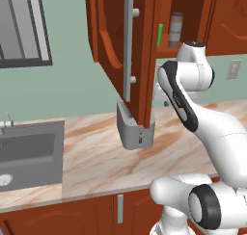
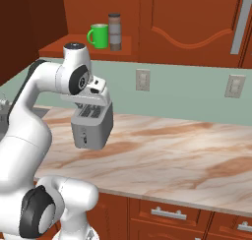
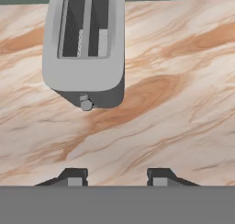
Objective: Take the cinnamon bottle from the cabinet and place it on the dining table, next to the plate with the cupcake. Then take the chocolate from the dining counter and place it on the cupcake plate.
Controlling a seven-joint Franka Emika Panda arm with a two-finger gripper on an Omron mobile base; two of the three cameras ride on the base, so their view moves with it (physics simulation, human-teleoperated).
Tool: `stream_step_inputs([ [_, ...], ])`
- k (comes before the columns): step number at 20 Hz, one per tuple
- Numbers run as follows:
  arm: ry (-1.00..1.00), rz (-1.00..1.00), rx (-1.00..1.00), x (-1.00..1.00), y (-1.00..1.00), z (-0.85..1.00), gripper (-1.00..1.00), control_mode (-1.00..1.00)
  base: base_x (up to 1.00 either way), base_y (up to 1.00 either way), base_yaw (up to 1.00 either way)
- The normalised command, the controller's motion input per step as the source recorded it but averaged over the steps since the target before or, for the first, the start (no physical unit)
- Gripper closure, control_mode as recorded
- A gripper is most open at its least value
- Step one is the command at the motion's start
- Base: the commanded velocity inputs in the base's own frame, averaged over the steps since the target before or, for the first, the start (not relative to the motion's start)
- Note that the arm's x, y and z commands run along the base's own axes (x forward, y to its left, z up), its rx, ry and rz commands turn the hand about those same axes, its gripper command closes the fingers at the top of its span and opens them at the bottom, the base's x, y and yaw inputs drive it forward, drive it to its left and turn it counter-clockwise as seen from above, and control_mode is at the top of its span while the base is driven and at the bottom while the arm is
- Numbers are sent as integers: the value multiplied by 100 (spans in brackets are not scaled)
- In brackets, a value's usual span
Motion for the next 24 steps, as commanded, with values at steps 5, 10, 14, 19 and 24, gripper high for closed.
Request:
stream_step_inputs([
  [5, 0, 0, 0, -1, 0, 0, -100, -100, 0, 0, 0],
  [10, -19, -4, -12, -1, 12, 3, -100, -100, 0, 0, 0],
  [14, -43, -4, -18, 2, 0, 26, -100, -100, 0, 0, 0],
  [19, -42, -10, -6, -12, -5, 98, -100, -100, 0, 0, 0],
  [24, -17, -3, 0, -4, -13, 100, -100, -100, 0, 0, 0],
])
